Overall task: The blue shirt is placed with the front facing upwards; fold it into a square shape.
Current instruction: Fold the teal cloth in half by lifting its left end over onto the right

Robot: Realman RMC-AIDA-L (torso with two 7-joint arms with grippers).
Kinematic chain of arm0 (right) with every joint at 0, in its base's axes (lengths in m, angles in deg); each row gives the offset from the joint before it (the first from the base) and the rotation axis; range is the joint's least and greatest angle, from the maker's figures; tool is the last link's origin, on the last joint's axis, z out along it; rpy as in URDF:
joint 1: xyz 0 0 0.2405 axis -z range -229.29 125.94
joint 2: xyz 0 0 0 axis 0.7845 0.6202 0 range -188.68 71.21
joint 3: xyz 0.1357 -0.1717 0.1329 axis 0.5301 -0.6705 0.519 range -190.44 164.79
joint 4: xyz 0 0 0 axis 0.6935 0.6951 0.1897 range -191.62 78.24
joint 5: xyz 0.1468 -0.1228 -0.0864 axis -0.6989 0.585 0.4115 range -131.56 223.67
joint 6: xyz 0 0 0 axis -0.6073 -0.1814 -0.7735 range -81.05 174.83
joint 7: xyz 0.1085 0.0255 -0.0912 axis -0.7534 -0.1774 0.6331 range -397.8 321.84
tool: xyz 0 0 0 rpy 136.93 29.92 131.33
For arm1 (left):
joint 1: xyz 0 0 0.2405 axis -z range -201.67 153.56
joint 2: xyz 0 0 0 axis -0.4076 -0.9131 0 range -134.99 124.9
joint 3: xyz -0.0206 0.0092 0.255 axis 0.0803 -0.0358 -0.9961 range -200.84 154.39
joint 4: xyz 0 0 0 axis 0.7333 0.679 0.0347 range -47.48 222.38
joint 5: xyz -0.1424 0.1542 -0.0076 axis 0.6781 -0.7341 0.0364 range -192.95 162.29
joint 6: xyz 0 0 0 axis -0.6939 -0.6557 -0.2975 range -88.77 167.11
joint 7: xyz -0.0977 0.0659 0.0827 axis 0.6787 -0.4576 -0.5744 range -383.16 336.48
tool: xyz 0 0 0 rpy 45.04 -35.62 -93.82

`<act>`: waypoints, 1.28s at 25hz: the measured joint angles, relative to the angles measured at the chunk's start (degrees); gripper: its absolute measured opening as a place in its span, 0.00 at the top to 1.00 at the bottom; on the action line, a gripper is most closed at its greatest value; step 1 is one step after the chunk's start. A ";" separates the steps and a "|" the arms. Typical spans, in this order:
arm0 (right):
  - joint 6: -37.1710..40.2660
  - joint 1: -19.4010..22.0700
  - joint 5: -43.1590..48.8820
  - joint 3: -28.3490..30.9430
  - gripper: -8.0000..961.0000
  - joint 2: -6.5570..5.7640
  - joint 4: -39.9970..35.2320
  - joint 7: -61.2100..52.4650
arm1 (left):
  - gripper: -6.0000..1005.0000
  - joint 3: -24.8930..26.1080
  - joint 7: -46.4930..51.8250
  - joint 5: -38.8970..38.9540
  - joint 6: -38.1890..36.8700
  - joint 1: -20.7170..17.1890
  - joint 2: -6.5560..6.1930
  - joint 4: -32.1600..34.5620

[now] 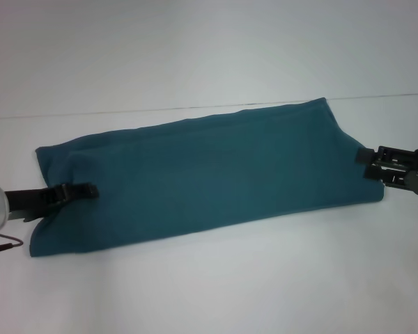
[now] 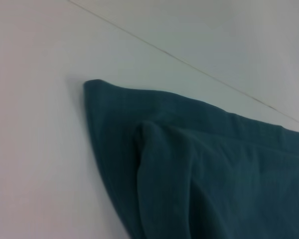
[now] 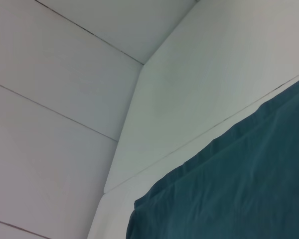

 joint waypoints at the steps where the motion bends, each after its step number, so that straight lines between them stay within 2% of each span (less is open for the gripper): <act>1: 0.00 0.00 0.00 0.00 0.32 -0.01 -0.01 0.02 | 0.19 -0.46 0.07 -0.03 -0.04 0.07 0.01 0.12; 8: 0.00 0.15 0.00 0.15 0.33 -0.09 0.00 0.03 | 0.20 -2.87 0.52 -0.06 -0.08 0.14 0.09 1.42; 13: 0.00 0.25 0.00 0.17 0.33 -0.09 0.03 0.03 | 0.42 -3.52 0.56 0.03 -0.15 0.15 0.27 2.35; 18: 0.00 0.26 0.00 0.17 0.33 -0.13 0.38 0.02 | 0.61 -3.67 0.55 0.03 -0.17 -0.04 1.09 4.30; 22: 0.00 0.27 0.00 0.17 0.33 -0.20 0.56 0.02 | 0.76 -3.77 0.41 -0.03 -0.43 0.17 1.11 4.56; 32: -0.22 0.26 -0.16 0.28 0.34 -0.18 0.65 -0.24 | 0.78 -1.56 0.64 0.56 -7.96 -3.50 0.85 12.38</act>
